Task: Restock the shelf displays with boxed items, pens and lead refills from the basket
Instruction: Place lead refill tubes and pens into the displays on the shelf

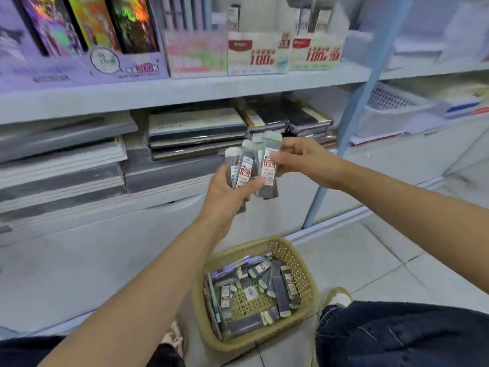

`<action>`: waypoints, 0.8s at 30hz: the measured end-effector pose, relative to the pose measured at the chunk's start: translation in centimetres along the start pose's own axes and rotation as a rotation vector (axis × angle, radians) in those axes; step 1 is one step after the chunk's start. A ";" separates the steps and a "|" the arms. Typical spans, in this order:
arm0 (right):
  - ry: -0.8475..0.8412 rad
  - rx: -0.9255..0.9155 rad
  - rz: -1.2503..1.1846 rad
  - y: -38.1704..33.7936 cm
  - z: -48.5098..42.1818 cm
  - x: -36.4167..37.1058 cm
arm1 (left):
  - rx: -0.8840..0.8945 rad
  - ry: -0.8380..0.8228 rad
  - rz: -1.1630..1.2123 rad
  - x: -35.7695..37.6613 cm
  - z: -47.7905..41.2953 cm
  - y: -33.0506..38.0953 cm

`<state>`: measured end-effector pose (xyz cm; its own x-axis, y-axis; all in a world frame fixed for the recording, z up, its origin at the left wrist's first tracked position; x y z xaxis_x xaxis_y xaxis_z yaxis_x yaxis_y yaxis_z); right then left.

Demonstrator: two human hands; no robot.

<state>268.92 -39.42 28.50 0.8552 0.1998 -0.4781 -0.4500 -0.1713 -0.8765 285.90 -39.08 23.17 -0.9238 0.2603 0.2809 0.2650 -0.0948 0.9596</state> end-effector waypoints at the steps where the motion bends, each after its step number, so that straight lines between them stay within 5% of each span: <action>1: 0.043 -0.024 -0.017 -1.3 0.0 -1.1 | 0.028 -0.004 0.000 0.7 -0.3 1.6; 8: 0.282 -0.182 -0.119 -8.5 -0.1 -7.4 | 0.168 -0.049 0.000 5.6 -2.5 10.8; 14: 0.320 -0.284 0.016 -12.8 -0.6 -11.4 | 0.202 -0.096 -0.075 8.0 -4.5 15.3; 20: 0.653 -0.329 0.084 -16.6 -2.1 -20.7 | 0.299 -0.086 0.055 8.3 -7.7 20.1; 24: 0.690 -0.289 0.284 -16.3 -5.0 -23.8 | 0.290 -0.109 0.079 8.1 -9.5 20.8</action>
<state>257.18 -46.26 54.45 0.7265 -0.5148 -0.4552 -0.6709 -0.3880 -0.6319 281.32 -48.11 45.22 -0.8661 0.3663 0.3400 0.4170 0.1547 0.8956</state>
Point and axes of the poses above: each hand's wrist, its own z-axis away from the middle knuckle, its own x-axis out of the palm, y = z × x, the point moved 5 cm from there along -z, towards the middle knuckle, and after that the axes turned 8 degrees about z, right-handed, at the moved point
